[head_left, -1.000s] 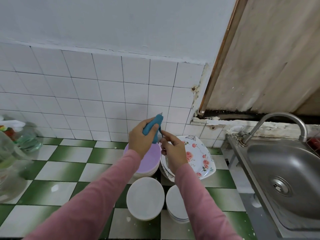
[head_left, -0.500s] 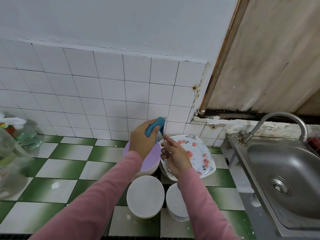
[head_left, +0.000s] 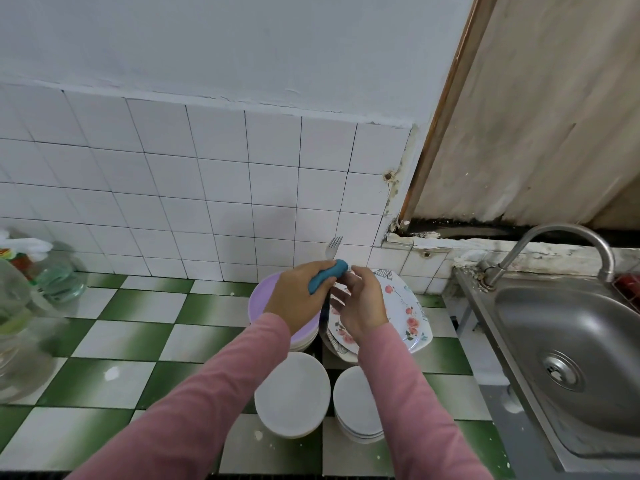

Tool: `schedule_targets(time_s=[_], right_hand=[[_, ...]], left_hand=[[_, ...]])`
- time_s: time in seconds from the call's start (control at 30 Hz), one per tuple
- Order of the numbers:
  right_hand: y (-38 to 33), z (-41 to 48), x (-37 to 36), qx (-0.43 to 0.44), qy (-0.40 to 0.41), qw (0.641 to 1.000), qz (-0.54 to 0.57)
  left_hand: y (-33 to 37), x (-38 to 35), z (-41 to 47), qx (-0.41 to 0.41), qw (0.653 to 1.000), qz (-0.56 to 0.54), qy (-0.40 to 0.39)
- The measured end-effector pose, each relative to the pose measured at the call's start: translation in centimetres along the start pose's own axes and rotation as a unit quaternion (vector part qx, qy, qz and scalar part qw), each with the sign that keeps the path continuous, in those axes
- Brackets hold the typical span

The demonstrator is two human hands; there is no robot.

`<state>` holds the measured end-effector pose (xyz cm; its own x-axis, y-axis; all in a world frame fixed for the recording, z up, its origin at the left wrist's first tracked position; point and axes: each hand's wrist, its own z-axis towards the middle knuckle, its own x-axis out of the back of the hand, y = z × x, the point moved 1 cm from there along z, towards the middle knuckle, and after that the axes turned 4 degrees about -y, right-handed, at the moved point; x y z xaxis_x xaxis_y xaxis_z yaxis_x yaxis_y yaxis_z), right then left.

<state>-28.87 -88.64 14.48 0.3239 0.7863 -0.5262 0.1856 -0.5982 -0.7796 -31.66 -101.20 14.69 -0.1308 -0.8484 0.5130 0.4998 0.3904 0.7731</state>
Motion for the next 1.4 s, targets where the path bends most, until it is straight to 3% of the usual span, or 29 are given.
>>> schedule_targets(time_s=[0.17,0.27,0.4,0.73,0.97,1.1,1.23,1.4], right_hand=[[-2.2,0.4,0.0,-0.002,-0.009,0.997,-0.081],[-2.9,0.9,-0.3,0.022,0.018,0.981,-0.192],[-3.4,1.5,-0.2,0.061,0.058,0.965,-0.248],[-4.7,1.9,1.2,0.090,0.090,0.974,-0.186],[-6.0,0.9,1.6,0.119,0.088,0.981,-0.122],[-6.4,0.1,1.2,0.099,0.044,0.990,-0.089],[-4.9,0.1,1.1,0.070,0.010,0.983,-0.168],[-2.5,-0.2,0.1,0.073,-0.041,0.971,-0.226]], left_hand=[[-0.5,0.4,0.0,-0.041,0.997,0.035,-0.052],[-0.9,0.4,0.1,-0.072,0.991,0.070,-0.088],[-1.3,0.2,-0.2,-0.114,0.983,0.103,-0.100],[-3.5,1.5,-0.9,-0.139,0.971,0.161,-0.112],[-5.7,1.9,-2.0,-0.058,0.978,0.162,-0.119],[-5.3,2.0,-2.1,0.123,0.991,0.010,-0.045],[-4.1,1.8,-0.6,0.245,0.955,-0.165,0.037],[-1.7,1.1,0.4,0.285,0.900,-0.328,-0.026]])
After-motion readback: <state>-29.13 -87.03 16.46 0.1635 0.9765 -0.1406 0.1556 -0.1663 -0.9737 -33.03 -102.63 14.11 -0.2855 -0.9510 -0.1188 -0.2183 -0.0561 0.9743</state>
